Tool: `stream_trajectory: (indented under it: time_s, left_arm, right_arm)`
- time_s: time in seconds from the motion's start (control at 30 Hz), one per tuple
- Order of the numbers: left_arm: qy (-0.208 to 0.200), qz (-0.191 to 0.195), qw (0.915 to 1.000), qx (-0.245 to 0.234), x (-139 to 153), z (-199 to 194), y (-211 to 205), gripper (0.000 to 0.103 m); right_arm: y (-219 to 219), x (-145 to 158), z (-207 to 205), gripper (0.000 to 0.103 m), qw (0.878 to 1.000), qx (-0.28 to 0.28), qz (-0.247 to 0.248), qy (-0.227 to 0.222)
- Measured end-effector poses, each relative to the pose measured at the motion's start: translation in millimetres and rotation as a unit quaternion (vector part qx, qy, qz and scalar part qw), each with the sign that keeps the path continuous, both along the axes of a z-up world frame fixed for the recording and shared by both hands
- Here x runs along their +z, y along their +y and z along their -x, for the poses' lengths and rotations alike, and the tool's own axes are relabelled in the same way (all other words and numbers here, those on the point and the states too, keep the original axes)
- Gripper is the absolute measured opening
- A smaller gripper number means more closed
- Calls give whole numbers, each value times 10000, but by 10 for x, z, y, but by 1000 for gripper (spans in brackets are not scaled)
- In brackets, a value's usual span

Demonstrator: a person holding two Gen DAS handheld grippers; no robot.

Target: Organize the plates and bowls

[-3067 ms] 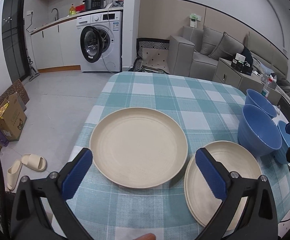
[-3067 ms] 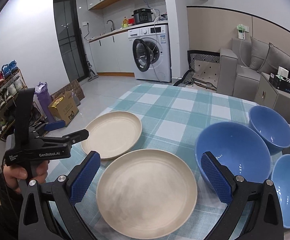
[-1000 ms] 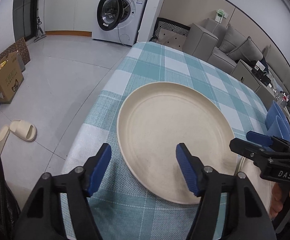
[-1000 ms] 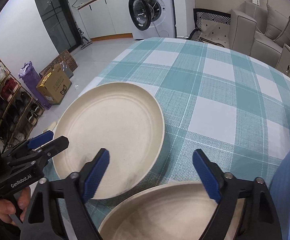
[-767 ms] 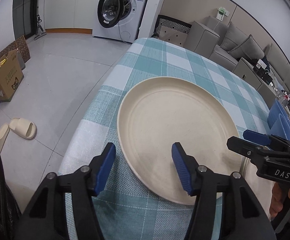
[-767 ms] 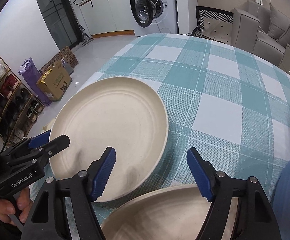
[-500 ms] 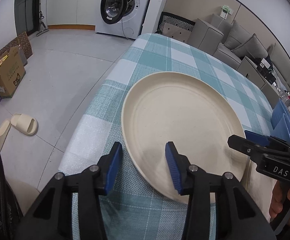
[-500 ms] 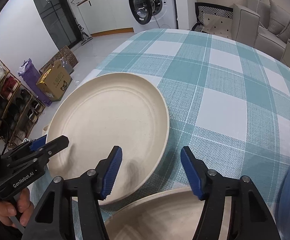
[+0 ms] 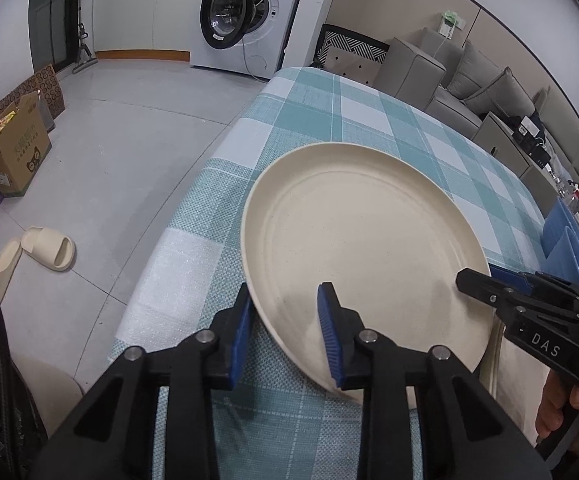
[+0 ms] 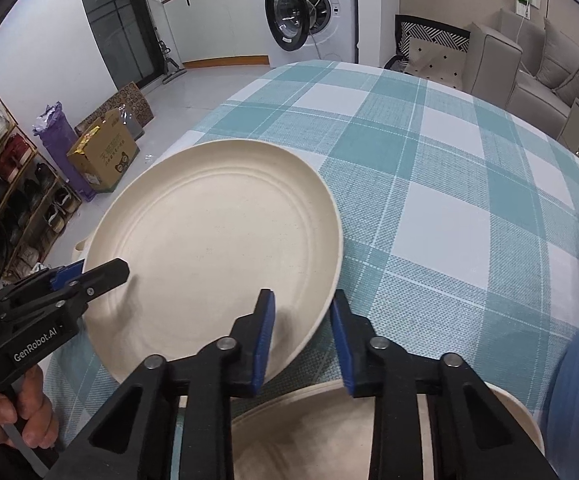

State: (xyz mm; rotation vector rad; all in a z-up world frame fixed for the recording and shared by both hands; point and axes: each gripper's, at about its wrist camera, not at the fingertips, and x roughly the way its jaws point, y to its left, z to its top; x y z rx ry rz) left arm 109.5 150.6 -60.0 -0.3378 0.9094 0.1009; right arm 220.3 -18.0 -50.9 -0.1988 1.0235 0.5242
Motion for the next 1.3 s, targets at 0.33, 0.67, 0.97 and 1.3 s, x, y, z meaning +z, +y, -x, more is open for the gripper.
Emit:
stream_trajectory:
  time_s: [0.33, 0.67, 0.97, 1.3]
  left_arm:
    - [-73, -196, 9998, -6, 62, 22, -38, 24]
    - [-155, -164, 9997, -12, 132, 43, -56, 24]
    - [-301, -236, 9993, -50, 253, 92, -99, 24]
    - [-421, -287, 9986, -134, 373, 140, -177, 24]
  right_arm:
    - [-16, 60, 30, 23, 9998, -35, 66, -194]
    - [-50, 168, 86, 23, 9995, -33, 39, -309]
    - [-105, 269, 136, 23, 9991, -48, -18, -416]
    - [-203, 428, 243, 23, 9984, -95, -96, -551]
